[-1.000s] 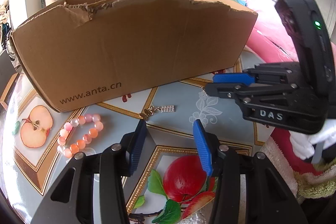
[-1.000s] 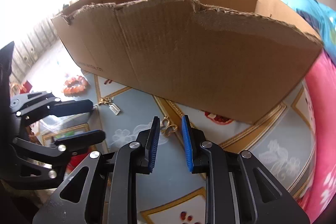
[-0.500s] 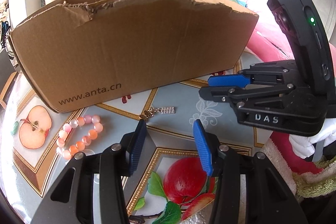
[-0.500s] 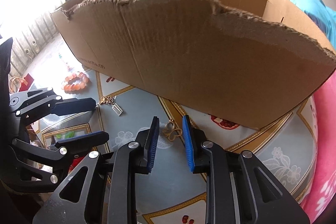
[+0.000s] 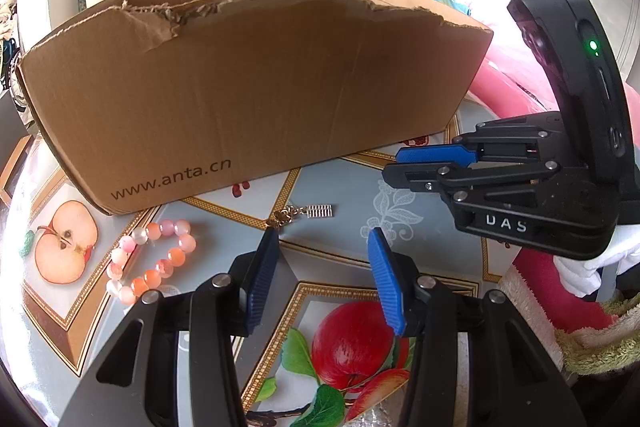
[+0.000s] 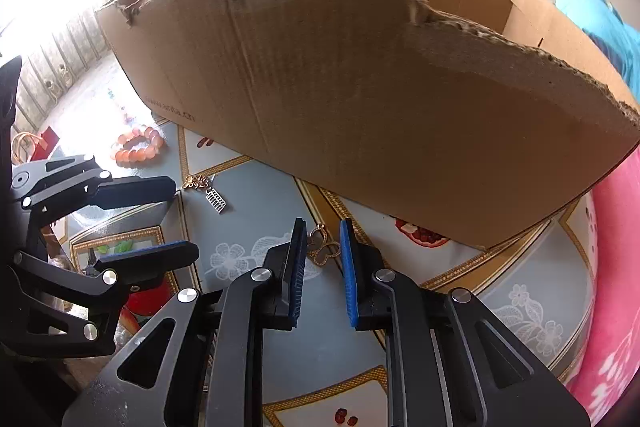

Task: Organize jewelry

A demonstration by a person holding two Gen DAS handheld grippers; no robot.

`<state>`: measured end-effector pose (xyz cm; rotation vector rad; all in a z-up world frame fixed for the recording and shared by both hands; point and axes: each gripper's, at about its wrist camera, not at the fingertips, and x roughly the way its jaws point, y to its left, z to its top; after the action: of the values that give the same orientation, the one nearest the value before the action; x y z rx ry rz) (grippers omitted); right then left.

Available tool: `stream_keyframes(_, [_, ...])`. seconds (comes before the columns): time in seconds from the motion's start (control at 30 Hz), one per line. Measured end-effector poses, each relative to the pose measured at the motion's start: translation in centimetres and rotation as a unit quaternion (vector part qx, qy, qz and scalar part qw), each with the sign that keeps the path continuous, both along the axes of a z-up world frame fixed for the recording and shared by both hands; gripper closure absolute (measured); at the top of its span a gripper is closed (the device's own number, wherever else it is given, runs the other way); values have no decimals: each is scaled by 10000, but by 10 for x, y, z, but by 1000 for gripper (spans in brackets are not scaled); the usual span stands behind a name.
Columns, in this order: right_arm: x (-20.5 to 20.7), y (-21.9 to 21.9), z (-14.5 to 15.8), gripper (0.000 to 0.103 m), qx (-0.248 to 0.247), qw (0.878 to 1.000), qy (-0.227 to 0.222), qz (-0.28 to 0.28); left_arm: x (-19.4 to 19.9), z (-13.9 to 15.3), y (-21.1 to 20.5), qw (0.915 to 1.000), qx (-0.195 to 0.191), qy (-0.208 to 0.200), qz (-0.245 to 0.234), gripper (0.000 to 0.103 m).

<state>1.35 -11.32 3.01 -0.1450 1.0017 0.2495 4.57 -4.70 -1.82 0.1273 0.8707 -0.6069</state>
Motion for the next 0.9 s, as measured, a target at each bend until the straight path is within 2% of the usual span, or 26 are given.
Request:
stream_keyframes(0.33, [4,-8,2,89,145,9998,82,-124,0,0,0,10000,-21,4,16,58])
stream_keyframes(0.6, [5,-22,14,89,349,9992,74,-195,1,1,3,10000,-56,26,66,58])
stream_keyframes(0.8, [0,-29,22,89,472,9987,14,-200,2,11,8,9994,30,-290,170,58])
stream_keyframes(0.9, [-1,-34,24,89,526,9984,11,-201,7,15,7,9986,219,-448,156,67])
